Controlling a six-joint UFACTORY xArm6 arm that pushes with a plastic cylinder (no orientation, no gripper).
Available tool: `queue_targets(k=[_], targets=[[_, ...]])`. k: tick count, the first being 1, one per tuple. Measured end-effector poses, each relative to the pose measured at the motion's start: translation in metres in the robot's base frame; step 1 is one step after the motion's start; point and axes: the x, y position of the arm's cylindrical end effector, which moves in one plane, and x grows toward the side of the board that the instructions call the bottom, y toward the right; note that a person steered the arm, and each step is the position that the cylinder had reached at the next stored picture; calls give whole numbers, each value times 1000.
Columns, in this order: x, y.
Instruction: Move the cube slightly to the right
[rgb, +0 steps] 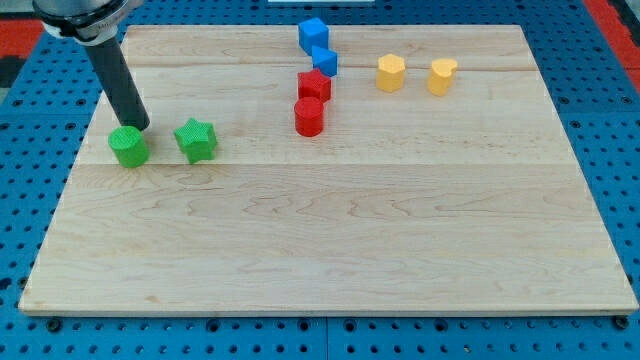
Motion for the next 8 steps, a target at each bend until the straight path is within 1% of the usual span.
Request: queue_targets(k=[1, 2, 3, 4, 5, 7, 8], targets=[[-55, -5], [-121, -15], [-191, -1], [-192, 0], [-193, 24], [-191, 146], [-181, 152]])
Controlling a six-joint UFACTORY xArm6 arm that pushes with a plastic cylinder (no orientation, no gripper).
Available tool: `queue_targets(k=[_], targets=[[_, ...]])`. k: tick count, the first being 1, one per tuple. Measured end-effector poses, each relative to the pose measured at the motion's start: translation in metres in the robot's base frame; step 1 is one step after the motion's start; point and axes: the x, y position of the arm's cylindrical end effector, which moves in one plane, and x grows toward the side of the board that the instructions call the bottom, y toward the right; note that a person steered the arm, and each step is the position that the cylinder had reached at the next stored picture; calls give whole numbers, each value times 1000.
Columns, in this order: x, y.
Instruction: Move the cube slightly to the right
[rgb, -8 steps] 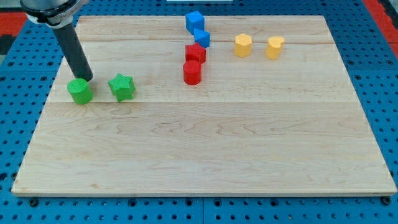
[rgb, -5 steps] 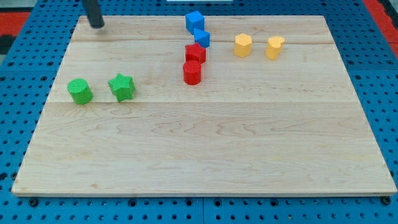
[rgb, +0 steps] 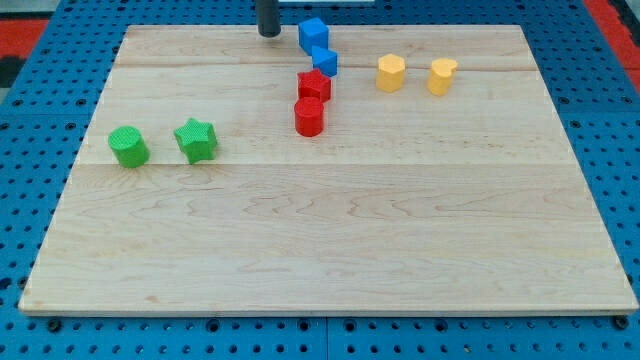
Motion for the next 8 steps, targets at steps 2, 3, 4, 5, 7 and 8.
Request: queue_targets(k=[2, 3, 4, 5, 7, 8], targets=[[-5, 41], [-10, 41], [7, -13], [66, -17], [141, 2], [167, 0]])
